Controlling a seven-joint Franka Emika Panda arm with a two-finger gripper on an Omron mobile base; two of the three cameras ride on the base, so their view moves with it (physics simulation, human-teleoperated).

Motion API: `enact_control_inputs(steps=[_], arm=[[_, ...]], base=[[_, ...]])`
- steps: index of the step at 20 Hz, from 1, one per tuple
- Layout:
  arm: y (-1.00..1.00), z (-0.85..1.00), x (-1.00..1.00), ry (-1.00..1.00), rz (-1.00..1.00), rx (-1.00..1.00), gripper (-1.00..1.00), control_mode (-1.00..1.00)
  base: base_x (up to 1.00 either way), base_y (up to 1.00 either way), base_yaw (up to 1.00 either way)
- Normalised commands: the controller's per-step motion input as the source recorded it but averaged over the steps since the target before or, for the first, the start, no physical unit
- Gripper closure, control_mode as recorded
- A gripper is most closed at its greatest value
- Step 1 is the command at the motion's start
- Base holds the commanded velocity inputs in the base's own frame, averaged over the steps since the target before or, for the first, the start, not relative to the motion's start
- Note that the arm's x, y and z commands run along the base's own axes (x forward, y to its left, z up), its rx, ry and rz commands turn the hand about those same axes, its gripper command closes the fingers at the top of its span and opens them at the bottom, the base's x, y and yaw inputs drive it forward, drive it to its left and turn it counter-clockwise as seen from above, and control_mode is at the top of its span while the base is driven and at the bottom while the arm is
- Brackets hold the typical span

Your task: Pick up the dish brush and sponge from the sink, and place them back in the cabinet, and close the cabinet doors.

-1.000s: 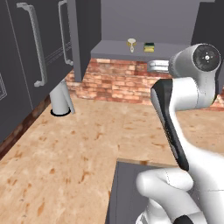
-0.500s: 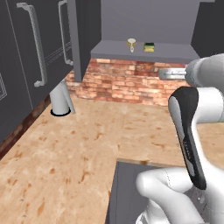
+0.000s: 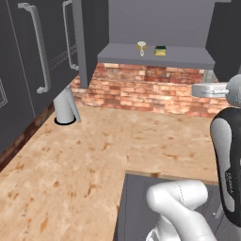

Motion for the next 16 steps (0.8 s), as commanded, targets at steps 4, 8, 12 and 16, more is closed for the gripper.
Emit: enact_control_inputs(steps=[4, 8, 12, 16], arm=[[-0.23, 0.0, -0.34, -0.06, 0.12, 0.0, -1.0, -1.0], [-0.26, 0.0, -0.3, -0.05, 0.13, 0.0, -1.0, -1.0], [-0.33, 0.0, -0.28, -0.06, 0.14, 0.0, -1.0, -1.0], [-0.4, 0.0, -0.21, -0.06, 0.14, 0.0, -1.0, -1.0]], base=[[0.0, 0.0, 0.0], [0.0, 0.0, 0.0], [0.0, 0.0, 0.0], [0.0, 0.0, 0.0]])
